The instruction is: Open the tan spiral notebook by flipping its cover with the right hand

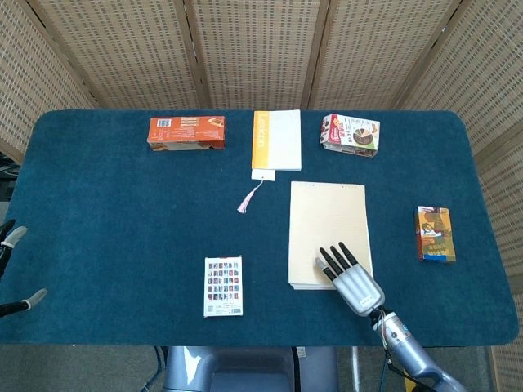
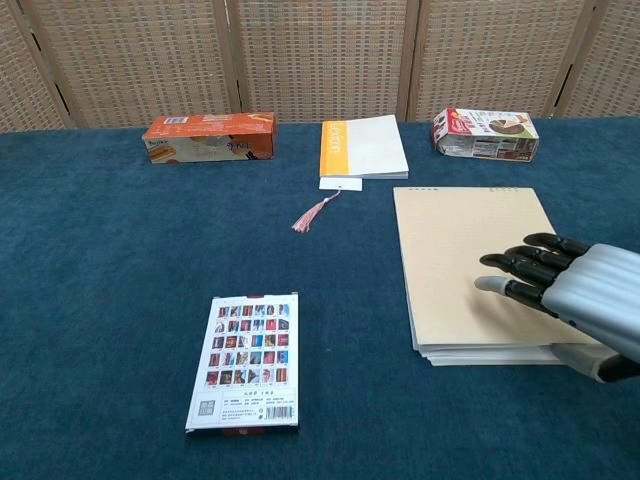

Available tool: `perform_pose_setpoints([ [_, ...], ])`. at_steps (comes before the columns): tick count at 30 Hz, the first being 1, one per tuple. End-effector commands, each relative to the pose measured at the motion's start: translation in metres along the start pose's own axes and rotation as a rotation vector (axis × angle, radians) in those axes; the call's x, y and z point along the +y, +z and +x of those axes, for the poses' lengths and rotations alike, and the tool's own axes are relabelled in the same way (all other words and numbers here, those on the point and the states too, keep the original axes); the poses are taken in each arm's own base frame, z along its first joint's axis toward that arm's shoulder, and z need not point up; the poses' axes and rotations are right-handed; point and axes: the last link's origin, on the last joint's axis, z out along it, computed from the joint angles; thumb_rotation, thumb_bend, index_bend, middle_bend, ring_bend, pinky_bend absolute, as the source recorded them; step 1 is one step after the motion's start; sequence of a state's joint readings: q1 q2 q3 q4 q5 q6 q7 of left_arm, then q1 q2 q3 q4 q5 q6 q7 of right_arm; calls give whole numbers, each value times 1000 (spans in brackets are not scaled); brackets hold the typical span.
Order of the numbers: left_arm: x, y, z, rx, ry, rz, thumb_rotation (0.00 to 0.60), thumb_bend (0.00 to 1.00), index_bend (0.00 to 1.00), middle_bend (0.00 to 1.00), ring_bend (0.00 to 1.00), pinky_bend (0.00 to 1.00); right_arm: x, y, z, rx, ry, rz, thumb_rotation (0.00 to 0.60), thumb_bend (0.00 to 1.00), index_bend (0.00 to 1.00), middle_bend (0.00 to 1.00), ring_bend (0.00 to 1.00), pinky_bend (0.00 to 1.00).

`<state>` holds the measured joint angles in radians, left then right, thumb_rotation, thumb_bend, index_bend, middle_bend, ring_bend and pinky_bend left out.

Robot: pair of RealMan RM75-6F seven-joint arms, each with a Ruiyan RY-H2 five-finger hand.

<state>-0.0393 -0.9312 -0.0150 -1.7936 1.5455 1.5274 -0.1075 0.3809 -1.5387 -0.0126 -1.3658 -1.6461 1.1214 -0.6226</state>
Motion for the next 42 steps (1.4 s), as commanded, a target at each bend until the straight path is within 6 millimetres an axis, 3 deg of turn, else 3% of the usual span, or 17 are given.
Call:
perform_pose_setpoints([
  [1,0,0,0,-2,-1,0,600,0,0,0,0,0,-2,5,-2,-8,-9,-3,600,495,0,0,0,0],
  [8,-1,1,0,-3,-2,3,600,0,0,0,0,0,0,24,3,55,-9,-64,600,492,0,0,0,0],
  [17,-1,2,0,-6,0,5,600,0,0,0,0,0,17,38,11,136,29,-163,600,492,0,0,0,0],
  [27,1,3,-3,-10,11,7,600,0,0,0,0,0,28,51,11,116,41,-191,600,466,0,0,0,0],
  [42,1,5,-3,-11,11,15,600,0,0,0,0,0,26,78,18,68,44,-215,600,466,0,0,0,0],
])
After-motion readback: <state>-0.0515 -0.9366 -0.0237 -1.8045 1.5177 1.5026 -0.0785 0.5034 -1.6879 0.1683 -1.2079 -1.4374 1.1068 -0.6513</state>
